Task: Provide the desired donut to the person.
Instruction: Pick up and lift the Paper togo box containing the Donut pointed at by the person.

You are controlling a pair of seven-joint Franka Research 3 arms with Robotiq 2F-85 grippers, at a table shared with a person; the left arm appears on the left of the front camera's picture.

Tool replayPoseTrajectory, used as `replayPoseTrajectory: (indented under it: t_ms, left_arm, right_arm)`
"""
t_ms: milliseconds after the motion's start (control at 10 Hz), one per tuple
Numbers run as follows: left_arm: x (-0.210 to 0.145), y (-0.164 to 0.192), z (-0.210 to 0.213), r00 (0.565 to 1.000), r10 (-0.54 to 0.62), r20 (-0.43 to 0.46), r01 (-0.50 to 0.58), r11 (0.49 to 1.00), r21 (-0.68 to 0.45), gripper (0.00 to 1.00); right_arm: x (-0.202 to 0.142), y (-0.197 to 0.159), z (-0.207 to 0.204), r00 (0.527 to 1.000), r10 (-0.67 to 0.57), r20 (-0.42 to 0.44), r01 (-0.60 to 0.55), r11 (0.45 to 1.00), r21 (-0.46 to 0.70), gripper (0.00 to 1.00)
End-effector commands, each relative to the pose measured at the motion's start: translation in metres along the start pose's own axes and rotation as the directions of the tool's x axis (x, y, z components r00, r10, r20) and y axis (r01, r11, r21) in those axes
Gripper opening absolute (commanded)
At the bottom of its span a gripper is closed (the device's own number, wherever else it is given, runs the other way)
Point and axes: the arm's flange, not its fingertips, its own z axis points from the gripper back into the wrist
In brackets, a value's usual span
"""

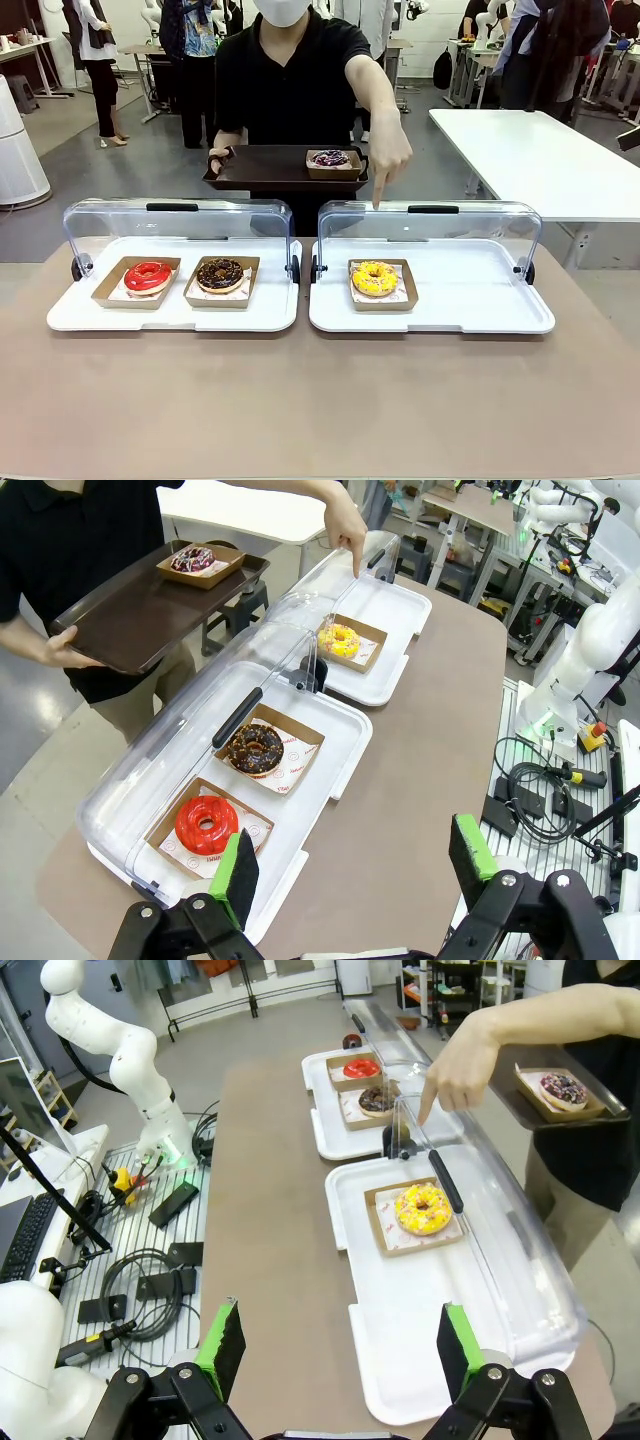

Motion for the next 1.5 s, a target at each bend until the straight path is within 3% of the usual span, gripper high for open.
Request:
replayPoseTrajectory:
  t_ms: [0,200,700,1100,1400]
  left_arm:
    - [0.001,-0.001,0.002,1.0,0.001,0.007,-0.001,1.0,-0.006,1.0]
    - [0.001,-0.001,0.002,1.0,0.001,0.007,-0.001,1.0,-0.006,1.0]
    - [0.001,-0.001,0.002,1.0,0.001,0.007,-0.001,1.0,-0.006,1.0]
    - [0.001,-0.001,0.002,1.0,0.001,0.007,-0.001,1.0,-0.006,1.0]
    - [0.001,-0.001,0.002,1.0,0.001,0.007,-0.001,1.0,-0.006,1.0]
  right_arm:
    - [0.0,0.0,0.0,1.0,0.0,0.0,0.0,1.0,0.0,1.0]
    - [0.032,0.016,-0.074,0.976,0.104,-0.191,-0.09,0.992,0.084,1.0]
    - [0.076,0.021,-0.235,0.845,0.19,-0.499,-0.17,0.982,0.085,1.0]
    - [0.073,0.03,-0.304,0.755,0.209,-0.621,-0.182,0.977,0.109,1.0]
    - [0.068,0.042,-0.313,0.745,0.233,-0.625,-0.175,0.973,0.154,1.0]
